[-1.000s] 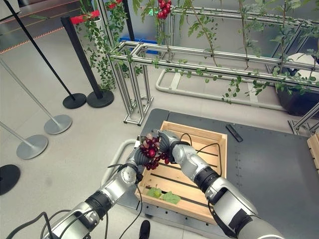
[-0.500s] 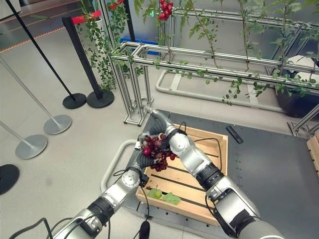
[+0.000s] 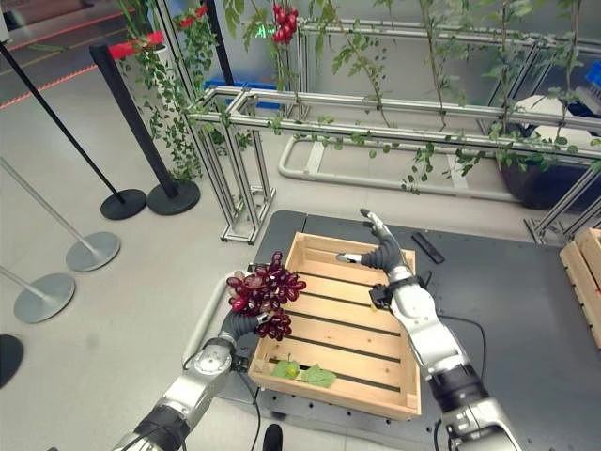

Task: Pick up the fruits from the basket on one side to the basket on the other side

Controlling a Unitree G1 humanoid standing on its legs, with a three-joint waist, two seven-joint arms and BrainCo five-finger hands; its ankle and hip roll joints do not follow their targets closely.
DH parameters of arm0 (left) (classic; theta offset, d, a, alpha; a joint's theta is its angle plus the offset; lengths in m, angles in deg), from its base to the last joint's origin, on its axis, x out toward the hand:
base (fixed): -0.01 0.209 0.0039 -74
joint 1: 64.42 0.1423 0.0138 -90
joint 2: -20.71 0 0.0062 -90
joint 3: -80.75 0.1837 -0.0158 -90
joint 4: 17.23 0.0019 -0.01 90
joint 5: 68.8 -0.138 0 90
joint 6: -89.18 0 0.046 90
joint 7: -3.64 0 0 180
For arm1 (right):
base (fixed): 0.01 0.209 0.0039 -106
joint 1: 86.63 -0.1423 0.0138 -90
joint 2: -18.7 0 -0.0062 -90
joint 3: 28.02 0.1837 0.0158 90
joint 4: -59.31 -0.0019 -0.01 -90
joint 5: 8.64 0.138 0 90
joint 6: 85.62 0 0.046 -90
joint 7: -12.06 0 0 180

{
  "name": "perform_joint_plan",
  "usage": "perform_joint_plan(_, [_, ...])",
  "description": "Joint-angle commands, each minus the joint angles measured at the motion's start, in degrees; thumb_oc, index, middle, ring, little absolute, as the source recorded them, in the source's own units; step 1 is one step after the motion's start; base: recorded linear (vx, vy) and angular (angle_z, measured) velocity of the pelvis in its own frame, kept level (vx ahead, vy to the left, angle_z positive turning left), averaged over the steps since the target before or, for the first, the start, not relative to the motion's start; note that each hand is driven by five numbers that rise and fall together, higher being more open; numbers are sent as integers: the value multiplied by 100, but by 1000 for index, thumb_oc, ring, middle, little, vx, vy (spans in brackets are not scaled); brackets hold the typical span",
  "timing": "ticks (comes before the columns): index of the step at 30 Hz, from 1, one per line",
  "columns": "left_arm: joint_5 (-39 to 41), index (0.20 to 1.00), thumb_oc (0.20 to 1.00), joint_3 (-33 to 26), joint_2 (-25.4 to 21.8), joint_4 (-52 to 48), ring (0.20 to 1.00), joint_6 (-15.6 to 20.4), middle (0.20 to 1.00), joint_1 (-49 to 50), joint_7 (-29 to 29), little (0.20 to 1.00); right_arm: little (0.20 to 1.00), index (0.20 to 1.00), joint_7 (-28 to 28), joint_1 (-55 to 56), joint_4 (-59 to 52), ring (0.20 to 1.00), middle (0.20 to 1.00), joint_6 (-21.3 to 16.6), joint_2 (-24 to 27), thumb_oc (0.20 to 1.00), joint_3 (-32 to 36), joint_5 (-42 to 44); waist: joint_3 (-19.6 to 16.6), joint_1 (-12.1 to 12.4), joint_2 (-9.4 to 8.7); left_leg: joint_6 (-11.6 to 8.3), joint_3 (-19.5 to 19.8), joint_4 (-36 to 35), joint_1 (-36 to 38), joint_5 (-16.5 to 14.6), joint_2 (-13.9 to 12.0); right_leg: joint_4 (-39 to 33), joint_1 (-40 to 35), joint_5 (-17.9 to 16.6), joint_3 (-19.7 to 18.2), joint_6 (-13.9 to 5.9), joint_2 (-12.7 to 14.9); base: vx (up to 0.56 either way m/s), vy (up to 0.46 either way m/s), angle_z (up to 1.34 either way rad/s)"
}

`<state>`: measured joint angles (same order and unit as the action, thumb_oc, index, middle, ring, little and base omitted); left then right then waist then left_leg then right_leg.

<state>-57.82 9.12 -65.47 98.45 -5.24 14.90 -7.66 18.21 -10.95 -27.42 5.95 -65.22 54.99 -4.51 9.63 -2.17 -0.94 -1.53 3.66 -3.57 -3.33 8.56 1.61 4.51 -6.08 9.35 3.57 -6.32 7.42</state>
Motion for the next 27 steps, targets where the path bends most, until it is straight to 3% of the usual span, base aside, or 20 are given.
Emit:
perform_joint_plan(1, [286, 200, 200, -302, -35, -327, 200, 608, 200, -246, 67, 200, 1000, 1000, -10, 183, -570, 1000, 1000, -565, -117, 1000, 349, 681, -318, -6, 23, -61, -305, 289, 122, -822, -116, 199, 572, -141, -179, 12, -126, -9, -178, -2])
perform_joint_plan(8, [690, 200, 200, -1024, -115, -821, 200, 811, 200, 761, 346, 200, 1000, 1000, -252, 1194, -847, 1000, 1000, -691, -296, 1000, 957, 1222, -258, 16, 182, -412, -72, 444, 101, -580, -550, 2, 151, -36, -12, 254, -404, -38, -195, 13])
perform_joint_plan(11, [893, 200, 200, -1244, -137, -1256, 200, 881, 200, 1056, 540, 200, 1000, 1000, -381, 1392, -998, 1000, 1000, -788, -363, 1000, 1099, 1462, -75, 54, 284, -598, 9, 591, -178, -303, -741, -169, 17, -48, 130, 354, -506, -155, -142, 34])
perform_joint_plan(13, [1008, 200, 200, -1368, -86, -1348, 200, 937, 200, 1141, 654, 200, 1000, 1000, -333, 1412, -1074, 1000, 1000, -880, -381, 1000, 1214, 1493, 68, -32, 324, -511, -710, 767, -369, -177, -1051, -107, 122, -46, 443, 378, -426, -283, -61, 81])
perform_joint_plan(14, [1087, 200, 200, -1436, -53, -1385, 200, 960, 200, 1238, 707, 200, 1000, 1000, -317, 1437, -1073, 1000, 1000, -889, -406, 1000, 1178, 1415, 60, -26, 339, -510, -923, 822, -386, -207, -1126, -75, 175, -31, 522, 397, -416, -185, -46, 123])
perform_joint_plan(16, [1133, 200, 200, -1495, -10, -1450, 200, 1008, 200, 1362, 752, 200, 1000, 1000, -324, 1462, -1052, 1000, 1000, -906, -406, 1000, 1186, 1399, 38, 6, 354, -530, -814, 831, -349, -247, -1106, -132, 173, -65, 536, 370, -402, -123, -16, 70])
perform_joint_plan(18, [1269, 200, 200, -1697, 63, -1672, 200, 1026, 200, 1679, 807, 200, 1000, 1000, -402, 1587, -1049, 1000, 1000, -861, -430, 1000, 1190, 1385, -15, 0, 312, -546, -752, 1040, -105, -530, -1090, -303, 198, -267, 724, 324, -243, -209, 33, 17])
perform_joint_plan(21, [1342, 200, 200, -1927, 91, -1852, 200, 1042, 200, 1860, 810, 200, 1000, 1000, -396, 1641, -1096, 1000, 1000, -907, -468, 1000, 1256, 1465, -72, -63, 266, -543, -965, 1326, 121, -791, -1313, -345, 383, -375, 1026, 313, -84, -219, 39, 50])
perform_joint_plan(23, [1303, 200, 200, -2053, 76, -1924, 200, 1026, 200, 1929, 821, 200, 1000, 1000, -404, 1688, -1139, 1000, 1000, -926, -471, 1000, 1334, 1496, -100, -126, 267, -601, -1168, 1683, 329, -949, -1574, -375, 426, -420, 1333, 298, 9, -231, 54, 92])
perform_joint_plan(27, [1240, 200, 200, -2216, 64, -1938, 200, 1001, 200, 1995, 817, 200, 1000, 1000, -385, 1784, -1188, 1000, 1000, -939, -541, 1000, 1472, 1590, -235, -286, 314, -698, -1293, 1817, 799, -1171, -1722, -376, 656, -603, 1980, 256, 208, -249, 97, 123])
